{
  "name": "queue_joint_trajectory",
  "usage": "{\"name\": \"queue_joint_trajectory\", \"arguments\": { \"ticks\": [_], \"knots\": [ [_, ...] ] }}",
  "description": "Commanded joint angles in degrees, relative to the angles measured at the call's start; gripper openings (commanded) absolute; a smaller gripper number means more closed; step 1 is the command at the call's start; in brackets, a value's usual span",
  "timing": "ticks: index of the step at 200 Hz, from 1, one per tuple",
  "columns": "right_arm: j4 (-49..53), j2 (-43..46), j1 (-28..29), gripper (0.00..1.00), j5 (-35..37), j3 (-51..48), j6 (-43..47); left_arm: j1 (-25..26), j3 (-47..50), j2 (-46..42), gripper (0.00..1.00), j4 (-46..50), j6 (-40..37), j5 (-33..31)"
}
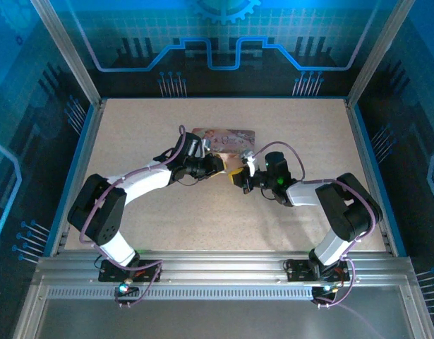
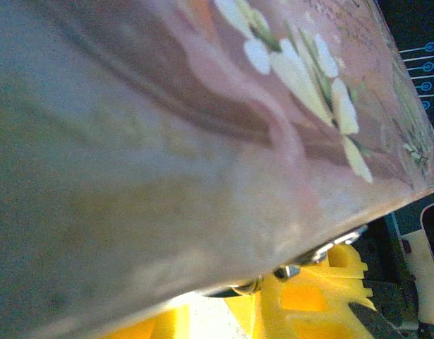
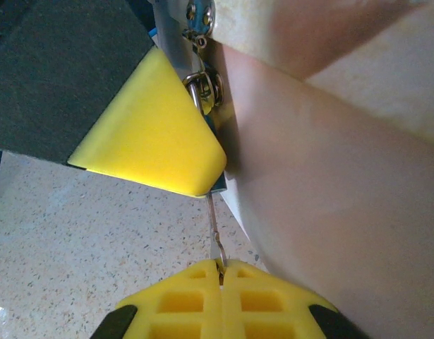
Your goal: Unlock a padlock with a key
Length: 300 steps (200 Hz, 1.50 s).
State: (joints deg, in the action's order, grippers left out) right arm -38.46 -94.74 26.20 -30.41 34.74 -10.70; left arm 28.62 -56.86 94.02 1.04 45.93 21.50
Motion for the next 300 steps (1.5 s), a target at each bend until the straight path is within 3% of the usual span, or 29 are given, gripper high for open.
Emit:
{"name": "queue_joint_trajectory", "arguments": {
  "ticks": [1, 133, 300],
  "knots": [
    [-3.1, 0.7, 0.0, 0.0, -0.5, 0.4, -0.5, 0.6, -2.0, -1.9, 0.18, -0.6, -1.1, 4.0],
    [-0.3, -2.5, 2.0, 0.0, -2.6, 5.1, 3.5, 0.5, -2.4, -2.1, 0.18, -0.4, -1.4, 4.4],
    [-0.5, -1.2, -2.1, 0.0, -8.1, 8.2, -5.4, 0.6, -1.8, -1.5, 0.18, -0.9, -1.6, 4.5]
  ]
}}
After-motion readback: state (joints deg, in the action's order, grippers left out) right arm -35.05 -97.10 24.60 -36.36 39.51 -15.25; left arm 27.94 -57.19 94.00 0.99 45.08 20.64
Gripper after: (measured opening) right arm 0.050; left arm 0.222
